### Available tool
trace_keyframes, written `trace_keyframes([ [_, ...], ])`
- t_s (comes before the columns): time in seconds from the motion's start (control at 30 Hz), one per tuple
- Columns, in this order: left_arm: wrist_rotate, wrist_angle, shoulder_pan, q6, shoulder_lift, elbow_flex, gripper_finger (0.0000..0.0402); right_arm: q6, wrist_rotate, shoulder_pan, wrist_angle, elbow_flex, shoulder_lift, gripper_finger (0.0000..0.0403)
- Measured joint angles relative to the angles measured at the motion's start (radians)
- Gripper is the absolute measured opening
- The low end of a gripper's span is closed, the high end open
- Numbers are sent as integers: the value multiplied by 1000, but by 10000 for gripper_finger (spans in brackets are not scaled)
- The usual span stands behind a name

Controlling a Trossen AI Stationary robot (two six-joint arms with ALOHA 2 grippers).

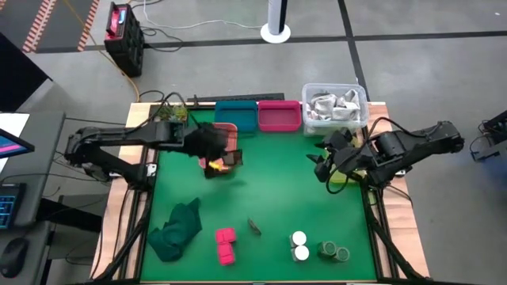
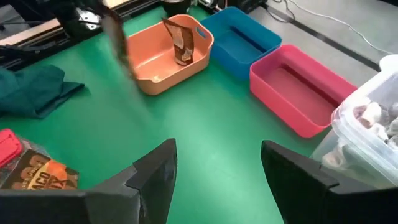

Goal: Sort spices by type
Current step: Put the left brown spice bag into the orange bin

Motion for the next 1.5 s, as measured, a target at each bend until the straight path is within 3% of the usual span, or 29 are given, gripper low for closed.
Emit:
trace_keyframes([
  [0.33,59,25,211,180,0,-168,0,102,2,3,15,0,89,260],
  [0.67,107,146,324,252,0,-307,0,118,3,2,150,0,182,260],
  [0.87,106,236,339,283,0,-366,9,156,3,0,189,0,203,260],
  [1.1,107,223,328,292,-6,-376,61,199,2,-6,213,0,211,260],
  [1.27,193,230,328,290,-7,-376,97,202,2,-6,212,0,214,260],
  [1.5,222,245,325,273,-7,-376,97,225,3,-17,198,0,214,260],
])
